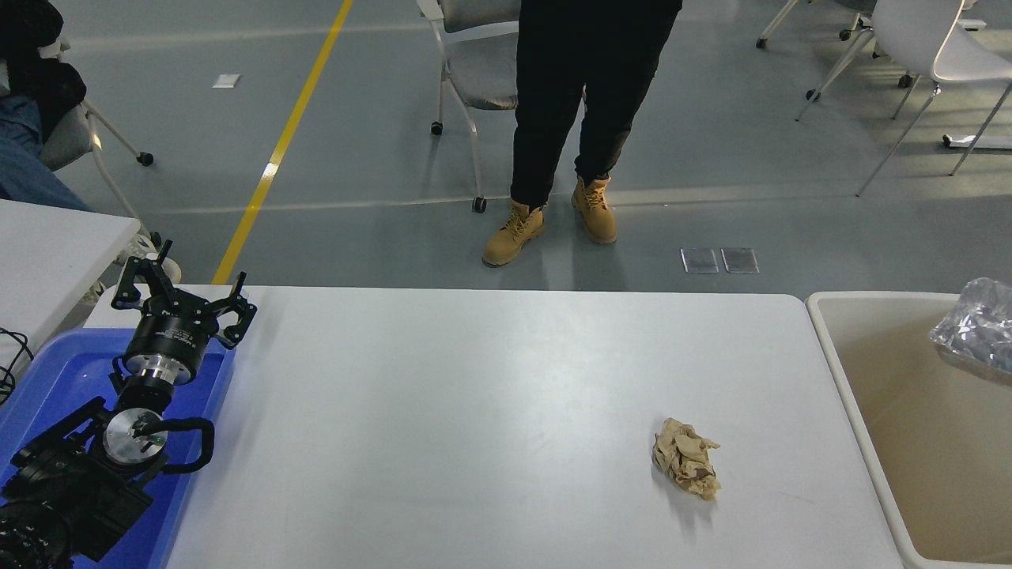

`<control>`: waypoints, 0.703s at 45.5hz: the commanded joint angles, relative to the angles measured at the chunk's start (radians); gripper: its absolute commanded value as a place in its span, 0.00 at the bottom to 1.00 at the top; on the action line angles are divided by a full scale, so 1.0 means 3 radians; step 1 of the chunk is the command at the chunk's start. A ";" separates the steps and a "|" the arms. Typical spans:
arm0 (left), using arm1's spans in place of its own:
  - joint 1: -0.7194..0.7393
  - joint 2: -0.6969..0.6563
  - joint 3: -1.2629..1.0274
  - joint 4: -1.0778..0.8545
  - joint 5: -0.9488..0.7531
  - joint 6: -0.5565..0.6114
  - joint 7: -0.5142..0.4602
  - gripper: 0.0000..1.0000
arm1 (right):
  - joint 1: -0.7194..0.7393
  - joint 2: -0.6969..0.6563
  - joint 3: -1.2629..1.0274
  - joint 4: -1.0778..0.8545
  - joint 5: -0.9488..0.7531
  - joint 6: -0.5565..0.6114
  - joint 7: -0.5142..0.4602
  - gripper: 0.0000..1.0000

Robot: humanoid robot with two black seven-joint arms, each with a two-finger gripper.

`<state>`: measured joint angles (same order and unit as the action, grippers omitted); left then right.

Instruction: Clean the table surface

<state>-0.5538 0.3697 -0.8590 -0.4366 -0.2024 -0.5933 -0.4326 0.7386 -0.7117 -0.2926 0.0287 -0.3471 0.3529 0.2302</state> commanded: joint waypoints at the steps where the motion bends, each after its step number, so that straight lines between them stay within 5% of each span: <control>1: 0.0000 0.0000 0.0000 0.0003 0.0000 -0.0001 0.0000 1.00 | -0.0191 0.0194 0.0377 -0.0014 0.0007 -0.0251 -0.0205 0.00; 32: 0.0000 0.0000 0.0000 0.0003 0.0000 -0.0001 0.0000 1.00 | -0.0498 0.0644 0.1261 -0.0152 0.0196 -0.0660 -0.0348 0.00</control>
<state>-0.5538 0.3697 -0.8590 -0.4365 -0.2025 -0.5926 -0.4326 0.6236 -0.5678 -0.0307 0.0126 -0.3193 0.1943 0.1361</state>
